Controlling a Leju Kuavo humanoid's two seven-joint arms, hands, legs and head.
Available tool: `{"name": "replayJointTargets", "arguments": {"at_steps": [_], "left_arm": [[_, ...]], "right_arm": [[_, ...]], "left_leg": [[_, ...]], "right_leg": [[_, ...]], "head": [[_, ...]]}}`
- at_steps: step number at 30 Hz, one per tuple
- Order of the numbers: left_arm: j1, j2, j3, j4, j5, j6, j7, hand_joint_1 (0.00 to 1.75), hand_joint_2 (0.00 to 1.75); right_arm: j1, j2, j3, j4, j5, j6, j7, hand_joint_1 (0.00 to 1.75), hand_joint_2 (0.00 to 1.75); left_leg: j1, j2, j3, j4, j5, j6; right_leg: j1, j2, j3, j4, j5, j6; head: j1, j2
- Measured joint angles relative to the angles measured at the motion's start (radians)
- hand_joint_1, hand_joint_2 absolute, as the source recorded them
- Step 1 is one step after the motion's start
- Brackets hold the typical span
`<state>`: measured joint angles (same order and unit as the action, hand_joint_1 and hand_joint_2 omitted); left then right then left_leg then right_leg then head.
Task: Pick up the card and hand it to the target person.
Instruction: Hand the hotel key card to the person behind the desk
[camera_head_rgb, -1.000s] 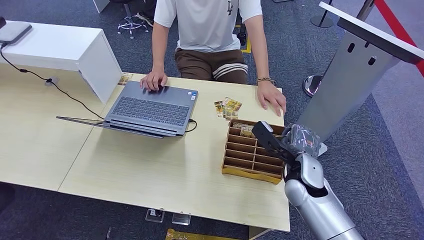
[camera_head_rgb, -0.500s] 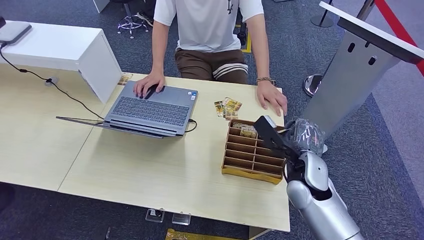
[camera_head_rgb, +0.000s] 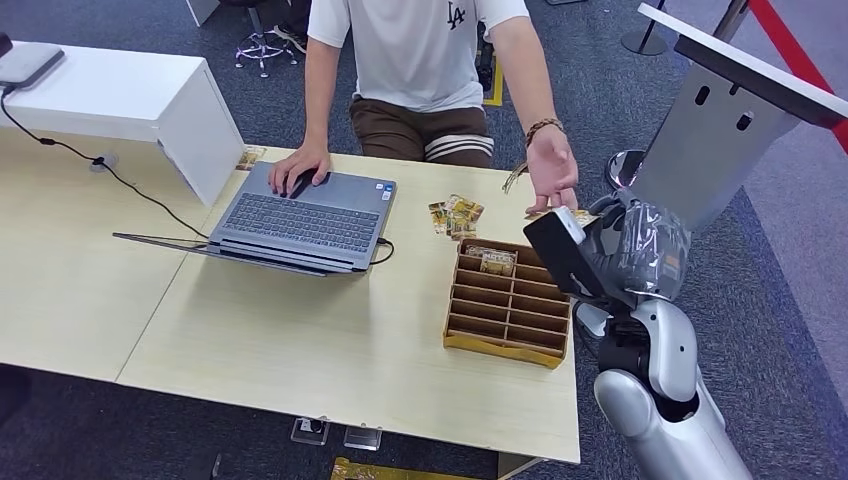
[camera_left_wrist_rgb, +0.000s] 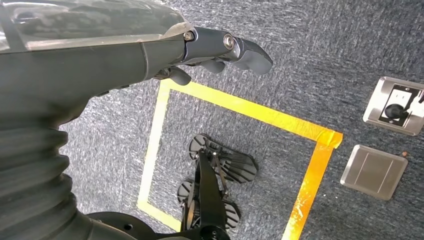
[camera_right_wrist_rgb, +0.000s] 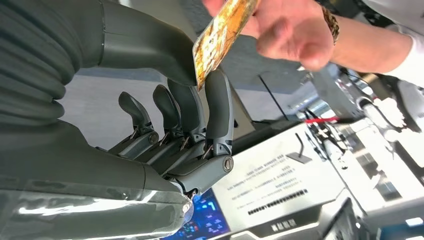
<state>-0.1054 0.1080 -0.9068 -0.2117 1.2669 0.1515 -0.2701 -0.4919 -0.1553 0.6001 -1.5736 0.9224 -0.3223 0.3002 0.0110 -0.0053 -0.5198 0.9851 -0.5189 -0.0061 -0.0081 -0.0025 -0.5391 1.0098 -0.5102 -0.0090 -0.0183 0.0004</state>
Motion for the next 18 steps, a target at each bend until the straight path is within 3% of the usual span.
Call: {"name": "replayJointTargets", "arguments": {"at_steps": [10,16,18], "left_arm": [[-0.008,-0.009,0.000,0.000,-0.001,0.001,0.001,0.00,1.75],[-0.007,-0.013,0.000,0.000,-0.001,0.001,-0.014,0.00,1.75],[-0.007,-0.013,0.000,0.000,-0.002,0.000,-0.015,0.00,1.75]], "right_arm": [[-0.023,0.036,0.008,0.109,-0.009,-0.170,-0.112,1.41,1.75],[-0.044,0.063,0.011,0.199,0.021,-0.199,-0.106,1.41,1.75],[-0.047,0.067,0.011,0.214,0.023,-0.196,-0.098,0.71,1.75]], "left_leg": [[0.000,0.000,0.000,0.000,0.000,0.000],[0.000,0.000,0.000,0.000,0.000,0.000],[0.000,0.000,0.000,0.000,0.000,0.000]], "right_leg": [[0.000,0.000,0.000,0.000,0.000,0.000],[0.000,0.000,0.000,0.000,0.000,0.000],[0.000,0.000,0.000,0.000,0.000,0.000]], "head": [[0.000,0.000],[-0.001,0.000],[-0.001,0.000]]}}
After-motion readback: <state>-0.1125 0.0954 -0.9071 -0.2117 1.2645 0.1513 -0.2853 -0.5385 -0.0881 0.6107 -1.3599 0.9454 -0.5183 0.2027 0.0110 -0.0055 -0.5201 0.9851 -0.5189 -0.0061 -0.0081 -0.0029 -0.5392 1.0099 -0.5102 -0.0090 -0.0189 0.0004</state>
